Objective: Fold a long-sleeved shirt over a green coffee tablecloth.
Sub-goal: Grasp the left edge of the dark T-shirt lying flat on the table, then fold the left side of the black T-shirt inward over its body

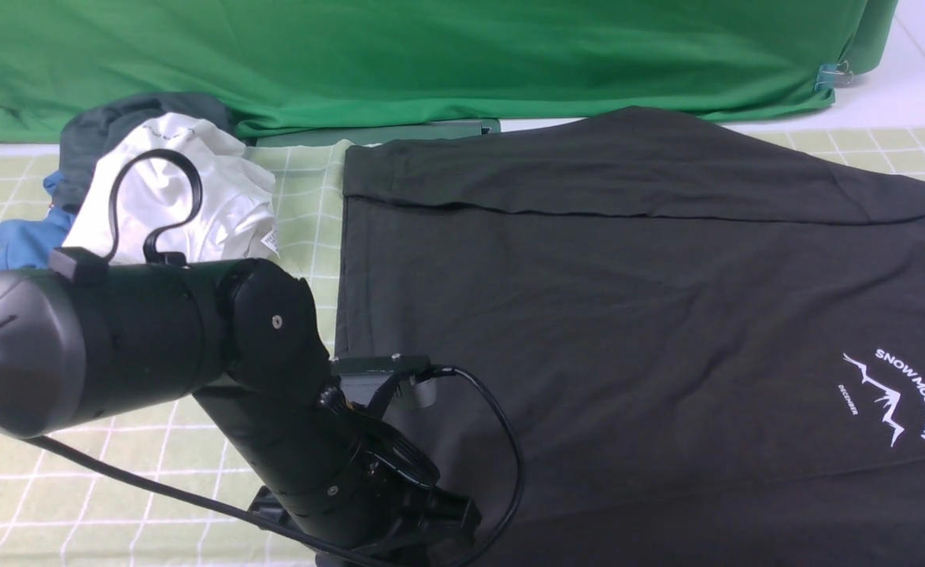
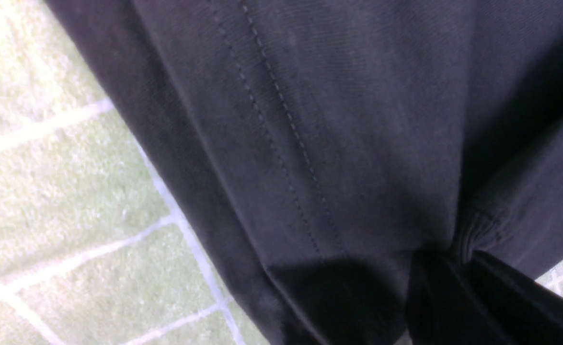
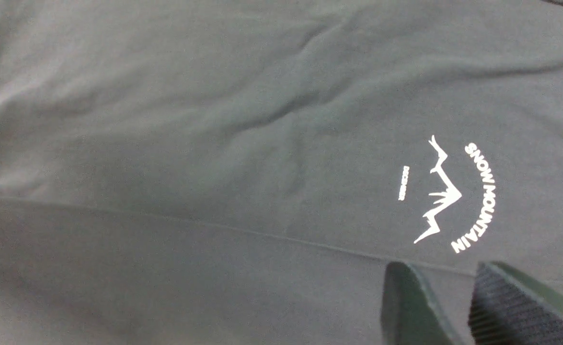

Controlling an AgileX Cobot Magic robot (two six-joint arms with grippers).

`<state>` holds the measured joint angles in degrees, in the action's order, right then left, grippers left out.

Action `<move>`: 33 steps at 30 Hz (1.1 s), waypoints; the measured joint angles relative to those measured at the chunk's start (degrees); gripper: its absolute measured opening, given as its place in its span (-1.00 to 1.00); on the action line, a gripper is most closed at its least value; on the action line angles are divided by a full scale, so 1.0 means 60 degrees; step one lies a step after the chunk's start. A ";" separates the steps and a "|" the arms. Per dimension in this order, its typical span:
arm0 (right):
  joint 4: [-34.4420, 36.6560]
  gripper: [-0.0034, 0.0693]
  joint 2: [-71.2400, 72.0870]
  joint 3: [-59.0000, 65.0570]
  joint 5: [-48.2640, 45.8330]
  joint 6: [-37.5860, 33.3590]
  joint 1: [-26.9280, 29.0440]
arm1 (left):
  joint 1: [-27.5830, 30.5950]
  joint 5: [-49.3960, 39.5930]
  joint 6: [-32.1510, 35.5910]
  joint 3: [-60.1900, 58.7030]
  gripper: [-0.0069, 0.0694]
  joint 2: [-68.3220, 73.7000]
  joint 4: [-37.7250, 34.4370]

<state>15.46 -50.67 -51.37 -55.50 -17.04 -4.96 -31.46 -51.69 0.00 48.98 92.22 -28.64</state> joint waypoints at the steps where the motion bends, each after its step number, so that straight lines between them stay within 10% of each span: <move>1: 0.0000 -0.33 0.0000 0.0000 0.0000 0.0000 0.0000 | 0.0000 -0.0082 -0.0051 0.0000 -0.64 0.0000 0.0096; 14: 0.0000 -0.29 0.0000 0.0000 0.0000 0.0000 0.0000 | 0.0000 0.0886 0.0000 -0.0642 0.02 0.0000 0.0269; 33: 0.0000 -0.26 0.0000 0.0000 0.0000 0.0000 0.0000 | 0.0000 0.1218 0.1580 -0.0642 -0.41 0.0000 -0.0856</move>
<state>15.46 -50.67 -51.37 -55.50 -17.04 -4.96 -31.46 -44.39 9.48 45.13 92.22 -33.78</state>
